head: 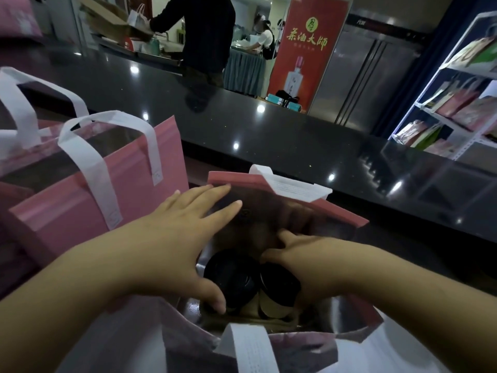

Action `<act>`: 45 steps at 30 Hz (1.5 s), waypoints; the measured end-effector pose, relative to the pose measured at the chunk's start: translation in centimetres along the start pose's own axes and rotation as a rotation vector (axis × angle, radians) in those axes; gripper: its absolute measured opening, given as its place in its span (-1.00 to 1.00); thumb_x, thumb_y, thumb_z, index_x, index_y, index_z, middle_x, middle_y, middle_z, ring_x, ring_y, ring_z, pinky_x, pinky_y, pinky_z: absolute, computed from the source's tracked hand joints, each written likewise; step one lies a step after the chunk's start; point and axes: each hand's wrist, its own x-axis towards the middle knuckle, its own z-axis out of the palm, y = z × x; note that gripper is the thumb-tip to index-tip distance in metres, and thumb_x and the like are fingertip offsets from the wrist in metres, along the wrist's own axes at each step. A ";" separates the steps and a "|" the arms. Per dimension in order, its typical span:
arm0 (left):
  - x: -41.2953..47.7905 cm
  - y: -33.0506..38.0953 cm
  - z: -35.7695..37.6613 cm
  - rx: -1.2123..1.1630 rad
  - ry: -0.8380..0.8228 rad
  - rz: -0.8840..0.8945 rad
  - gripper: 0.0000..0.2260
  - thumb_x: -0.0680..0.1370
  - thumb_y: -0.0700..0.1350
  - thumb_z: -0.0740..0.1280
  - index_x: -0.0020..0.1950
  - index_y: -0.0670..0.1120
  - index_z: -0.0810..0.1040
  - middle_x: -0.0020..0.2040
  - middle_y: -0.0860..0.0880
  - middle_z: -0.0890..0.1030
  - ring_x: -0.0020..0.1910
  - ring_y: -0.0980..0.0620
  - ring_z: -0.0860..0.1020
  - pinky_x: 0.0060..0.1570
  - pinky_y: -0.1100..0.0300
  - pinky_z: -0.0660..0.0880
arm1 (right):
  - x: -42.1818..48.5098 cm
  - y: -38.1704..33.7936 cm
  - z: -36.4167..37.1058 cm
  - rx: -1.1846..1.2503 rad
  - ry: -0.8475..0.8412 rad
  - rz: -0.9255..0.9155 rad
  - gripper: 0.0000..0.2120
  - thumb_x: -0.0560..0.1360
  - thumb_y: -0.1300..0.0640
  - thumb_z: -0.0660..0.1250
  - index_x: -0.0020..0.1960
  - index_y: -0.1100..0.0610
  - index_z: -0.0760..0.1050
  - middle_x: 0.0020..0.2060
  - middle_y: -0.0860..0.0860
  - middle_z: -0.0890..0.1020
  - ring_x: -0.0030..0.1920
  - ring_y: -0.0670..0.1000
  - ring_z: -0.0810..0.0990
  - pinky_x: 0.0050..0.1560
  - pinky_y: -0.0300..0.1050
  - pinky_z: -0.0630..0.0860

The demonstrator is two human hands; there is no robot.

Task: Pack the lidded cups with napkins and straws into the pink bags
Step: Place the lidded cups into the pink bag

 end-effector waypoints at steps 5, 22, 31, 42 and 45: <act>0.1 -0.3 0.1 -0.033 0.009 0.004 0.02 0.05 0.60 0.16 0.20 0.43 -0.53 0.24 0.42 -0.52 0.28 0.35 -0.49 0.39 0.15 -0.25 | 0.2 -0.3 -0.2 -0.064 -0.025 -0.007 -0.38 0.33 0.04 0.49 0.31 -0.05 0.30 0.11 0.03 0.37 -0.14 0.03 0.38 -0.27 -0.15 0.33; -0.5 0.1 -0.5 -0.088 0.297 0.080 -0.23 0.29 0.43 0.14 0.44 0.16 0.20 0.44 0.18 0.24 0.39 0.25 0.12 0.32 0.28 0.12 | -2.7 -1.0 -2.0 0.065 0.247 -0.009 -0.53 0.42 -0.10 0.38 0.30 -0.16 0.35 0.16 -0.15 0.45 0.09 -0.06 0.47 -0.06 -0.13 0.47; -1.2 2.0 -4.4 -0.152 0.501 0.228 -0.55 0.38 0.31 0.23 0.07 0.05 0.59 -0.02 0.13 0.61 -0.08 0.11 0.58 -0.13 0.09 0.56 | -11.8 -2.9 -4.5 0.308 0.779 0.177 -0.67 0.41 -0.10 0.27 0.13 -0.02 0.53 -0.11 -0.14 0.56 -0.14 -0.12 0.54 -0.13 -0.13 0.56; -1.3 14.4 -10.1 -0.030 0.378 0.538 -0.47 0.38 0.38 0.06 0.12 0.09 0.53 -0.10 0.13 0.58 -0.20 0.12 0.54 -0.22 0.10 0.55 | -20.9 -3.2 2.9 0.275 0.819 0.513 -0.66 0.47 -0.09 0.30 0.22 -0.06 0.47 0.03 -0.14 0.57 0.02 -0.11 0.55 0.00 -0.08 0.54; -0.9 19.1 -8.2 0.080 0.335 0.592 -0.36 0.27 0.40 -0.08 0.21 0.18 0.41 -0.03 0.22 0.50 -0.11 0.21 0.49 -0.05 0.21 0.51 | -24.7 -2.6 6.2 0.256 0.702 0.568 -0.64 0.49 -0.13 0.28 0.26 -0.14 0.40 0.07 -0.21 0.52 0.02 -0.16 0.50 0.01 -0.17 0.49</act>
